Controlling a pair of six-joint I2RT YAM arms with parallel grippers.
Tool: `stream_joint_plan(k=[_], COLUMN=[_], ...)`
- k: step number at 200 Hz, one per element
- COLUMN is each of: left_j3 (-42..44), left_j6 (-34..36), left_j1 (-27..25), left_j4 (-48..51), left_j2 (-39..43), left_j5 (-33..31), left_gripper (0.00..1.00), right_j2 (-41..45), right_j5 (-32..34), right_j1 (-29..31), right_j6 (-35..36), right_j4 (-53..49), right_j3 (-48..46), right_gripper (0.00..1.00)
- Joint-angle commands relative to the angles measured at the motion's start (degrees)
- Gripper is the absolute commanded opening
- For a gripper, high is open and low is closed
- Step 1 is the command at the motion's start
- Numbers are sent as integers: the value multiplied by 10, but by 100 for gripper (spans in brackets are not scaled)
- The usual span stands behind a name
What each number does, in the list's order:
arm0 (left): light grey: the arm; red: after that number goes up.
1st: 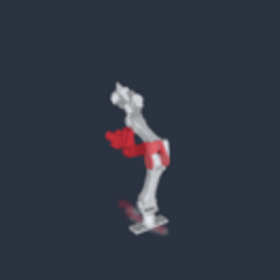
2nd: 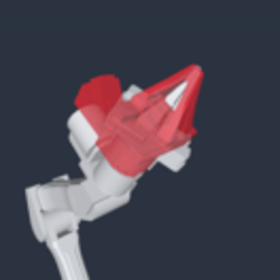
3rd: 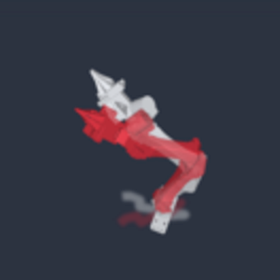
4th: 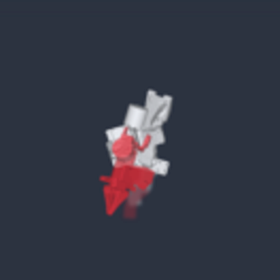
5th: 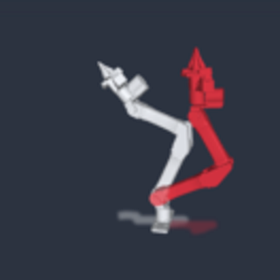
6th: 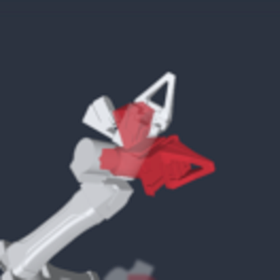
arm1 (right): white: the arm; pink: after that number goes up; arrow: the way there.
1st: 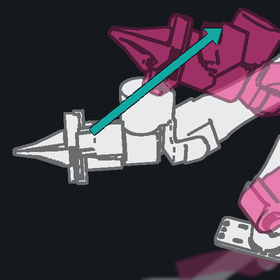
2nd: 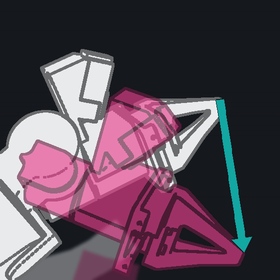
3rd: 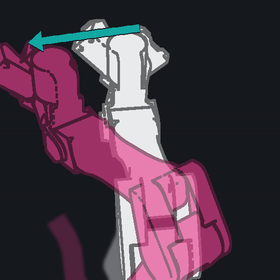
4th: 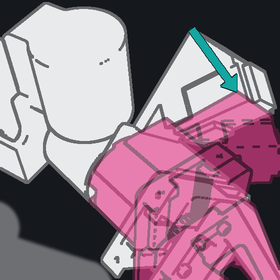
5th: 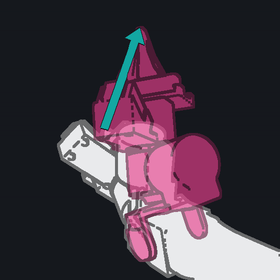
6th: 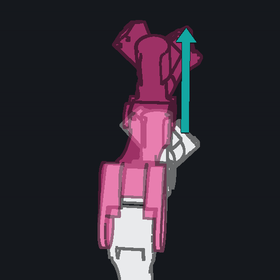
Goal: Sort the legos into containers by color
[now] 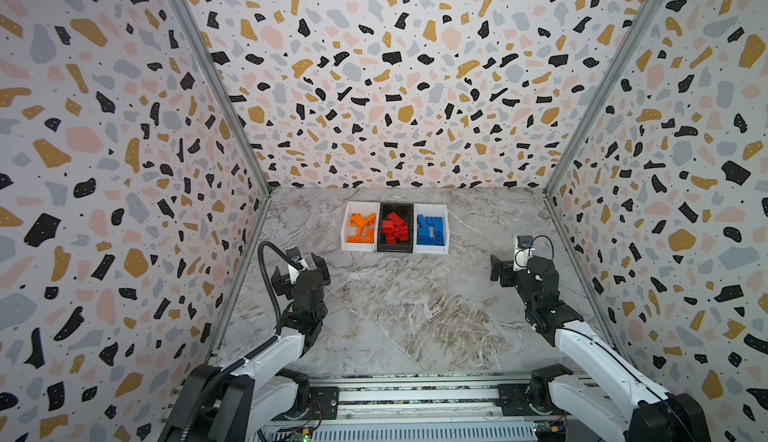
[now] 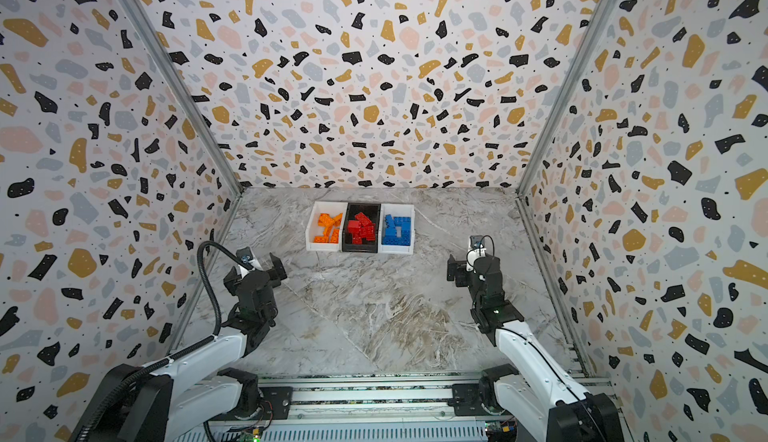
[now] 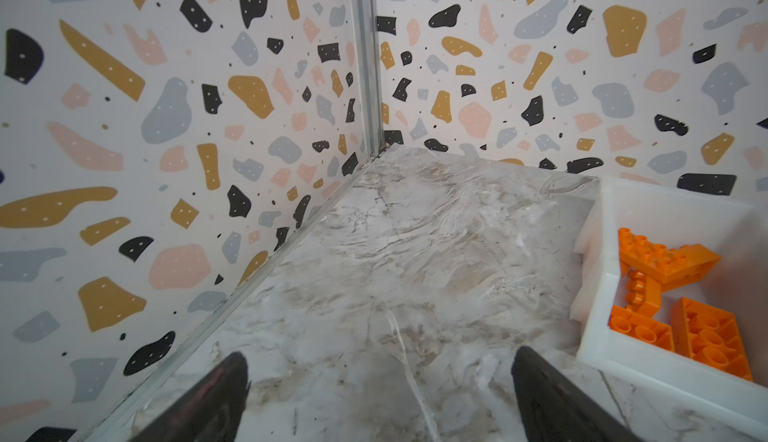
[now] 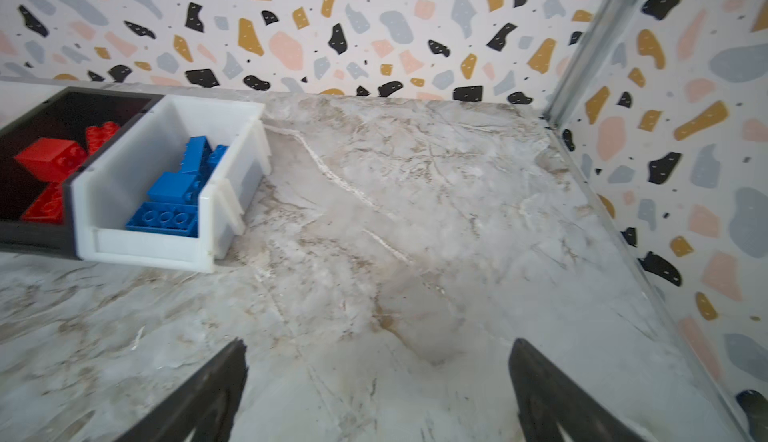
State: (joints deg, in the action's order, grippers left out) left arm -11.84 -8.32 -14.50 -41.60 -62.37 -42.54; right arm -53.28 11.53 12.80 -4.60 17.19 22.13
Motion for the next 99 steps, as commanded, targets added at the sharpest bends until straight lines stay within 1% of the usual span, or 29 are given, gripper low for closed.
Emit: stream_joint_plan(k=[1, 8, 16, 24, 33, 38, 51, 61, 68, 76, 85, 92, 99], left_j3=[47, 55, 53, 59, 69, 70, 80, 89, 92, 87, 71, 52, 29], left_j6=[17, 19, 21, 29, 30, 33, 36, 39, 40, 43, 47, 49, 50], left_j1=[11, 18, 24, 33, 40, 42, 46, 45, 45, 45, 46, 47, 50], left_j4=[-123, -152, -153, -178, -225, -242, -302, -352, -378, -407, -388, -330, -273], left_j2=[-6, -14, -14, -20, -38, -52, -98, -135, -160, -185, -190, -179, -173], left_j5=[-21, -16, -2, 26, 38, 42, 43, 46, 47, 45, 53, 68, 86], left_gripper=[100, 100, 100, 100, 100, 100, 100, 100, 100, 100, 100, 100, 100], right_j2=[-17, -31, -50, -68, -94, -110, -157, -192, -218, -244, -270, -288, -305], right_j5=[34, 46, 45, 35, 15, -1, -14, -18, -15, -30, -44, -57, -80], right_j1=[-26, -35, -46, -56, -66, -70, -76, -77, -84, -95, -103, -104, -104], right_j6=[15, 11, 12, 15, 14, 14, 13, 32, 20, 13, 7, 12, 20], right_j4=[124, 150, 194, 246, 309, 337, 396, 435, 468, 505, 548, 572, 572], right_j3=[-20, -28, -42, -59, -75, -81, -90, -95, -105, -119, -132, -136, -130], right_gripper=[99, 99, 99, 99, 99, 99, 99, 99, 99, 99, 99, 99, 99])
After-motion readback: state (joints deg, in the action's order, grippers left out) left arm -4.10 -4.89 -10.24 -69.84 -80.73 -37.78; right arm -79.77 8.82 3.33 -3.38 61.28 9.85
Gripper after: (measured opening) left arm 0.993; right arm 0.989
